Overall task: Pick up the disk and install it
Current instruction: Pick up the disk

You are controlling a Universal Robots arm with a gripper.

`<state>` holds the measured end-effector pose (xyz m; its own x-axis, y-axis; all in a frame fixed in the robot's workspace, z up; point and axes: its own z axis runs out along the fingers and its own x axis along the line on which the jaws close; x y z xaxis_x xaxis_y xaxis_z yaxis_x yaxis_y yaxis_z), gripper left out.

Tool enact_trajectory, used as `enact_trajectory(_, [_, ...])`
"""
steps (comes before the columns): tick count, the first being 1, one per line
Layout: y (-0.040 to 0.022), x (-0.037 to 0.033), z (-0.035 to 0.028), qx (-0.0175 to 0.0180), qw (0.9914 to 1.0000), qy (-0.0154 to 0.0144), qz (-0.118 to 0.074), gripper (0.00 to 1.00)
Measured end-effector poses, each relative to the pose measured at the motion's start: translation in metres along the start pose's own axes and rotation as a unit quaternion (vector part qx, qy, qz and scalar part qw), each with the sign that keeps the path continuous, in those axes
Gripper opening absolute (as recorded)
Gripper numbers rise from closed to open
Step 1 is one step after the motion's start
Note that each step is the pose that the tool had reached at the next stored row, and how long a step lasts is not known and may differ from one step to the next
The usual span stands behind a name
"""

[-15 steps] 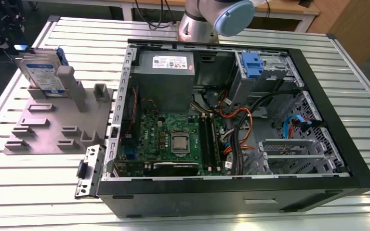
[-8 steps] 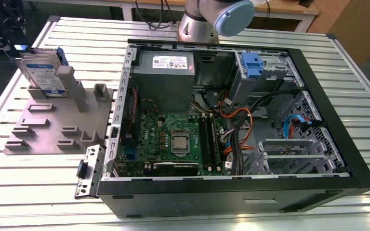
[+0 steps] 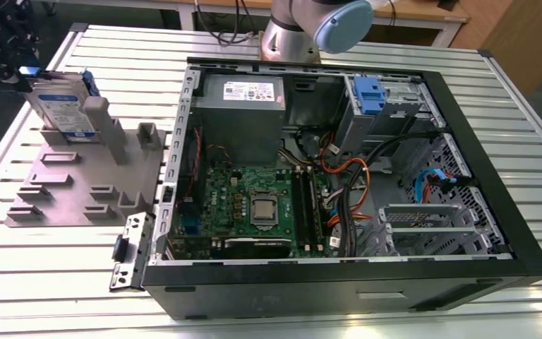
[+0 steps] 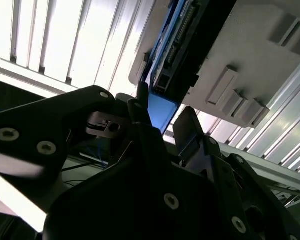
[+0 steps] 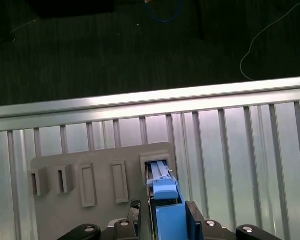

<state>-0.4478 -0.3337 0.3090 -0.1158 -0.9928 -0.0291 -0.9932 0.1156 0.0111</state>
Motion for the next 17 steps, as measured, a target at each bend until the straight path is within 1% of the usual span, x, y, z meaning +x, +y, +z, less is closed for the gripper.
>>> enact_trajectory(5, [0.001, 0.0009, 0.0067, -0.0007, 0.99981, 0.0002, -0.02, 0.47])
enact_trajectory(9, [0.0027, 0.0009, 0.011, -0.0009, 0.99957, -0.0002, -0.029, 0.47])
enact_trajectory(13, [0.003, -0.0005, 0.0134, -0.0012, 0.99934, -0.0007, -0.036, 0.47])
enact_trajectory(17, [0.0031, -0.0022, 0.0145, -0.0014, 0.99902, -0.0008, -0.044, 0.47])
